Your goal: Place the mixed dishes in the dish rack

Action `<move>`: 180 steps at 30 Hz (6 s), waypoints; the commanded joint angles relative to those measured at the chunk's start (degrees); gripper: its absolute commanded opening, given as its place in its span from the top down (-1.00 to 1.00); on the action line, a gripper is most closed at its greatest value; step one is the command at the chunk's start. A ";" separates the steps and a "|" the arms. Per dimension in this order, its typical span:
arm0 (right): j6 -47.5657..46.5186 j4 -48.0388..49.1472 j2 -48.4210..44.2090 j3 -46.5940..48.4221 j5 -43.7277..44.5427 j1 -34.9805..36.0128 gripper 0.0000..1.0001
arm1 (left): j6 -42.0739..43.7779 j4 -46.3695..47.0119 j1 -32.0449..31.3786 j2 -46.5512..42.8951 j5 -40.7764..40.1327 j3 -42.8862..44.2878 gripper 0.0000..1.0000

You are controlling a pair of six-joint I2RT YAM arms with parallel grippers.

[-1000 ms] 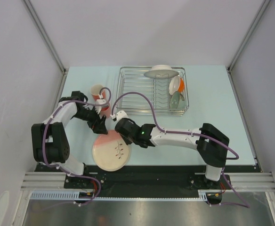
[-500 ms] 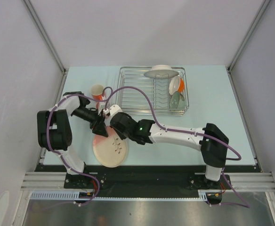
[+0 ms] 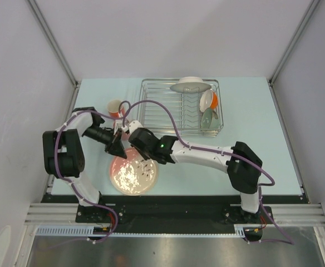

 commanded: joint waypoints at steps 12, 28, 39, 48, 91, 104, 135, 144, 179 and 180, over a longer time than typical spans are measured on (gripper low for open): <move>-2.86 4.80 2.35 15.18 7.19 -4.42 0.30 | -2.36 -6.40 2.51 -3.99 1.57 6.42 1.00; -3.92 7.87 -25.85 4.37 21.78 -5.30 -0.52 | -21.25 -6.22 -8.81 -24.30 -1.68 23.20 1.00; 2.58 3.31 -45.20 -6.26 30.75 -10.49 -0.57 | -45.07 9.84 -23.66 -18.86 -16.78 52.22 1.00; 3.55 -0.12 -50.12 -10.13 34.27 -12.77 -0.58 | -43.15 26.11 -38.52 -9.11 -43.15 54.07 1.00; 11.38 -3.46 -60.50 -27.54 19.86 -28.07 -0.52 | -15.38 50.03 -51.54 9.71 -57.67 44.15 1.00; 13.31 -3.29 -59.45 -28.68 16.52 -28.77 -0.47 | -8.17 51.96 -53.38 9.62 -60.39 40.19 0.70; 15.94 -4.69 -53.38 -28.68 18.97 -28.95 -0.51 | -21.08 43.44 -47.60 -11.47 -61.37 29.22 -0.99; 25.69 -9.44 -44.25 -29.21 17.60 -40.89 -0.51 | -38.11 47.12 -40.20 -12.89 -59.78 13.84 -0.99; 26.94 -1.35 -31.65 -31.14 3.51 -47.84 -0.32 | -47.54 62.77 -29.30 -2.94 -57.23 7.75 -0.93; 26.76 -1.35 -32.72 -31.14 3.34 -47.93 -0.33 | -47.72 62.77 -29.22 -3.56 -56.88 7.93 -0.93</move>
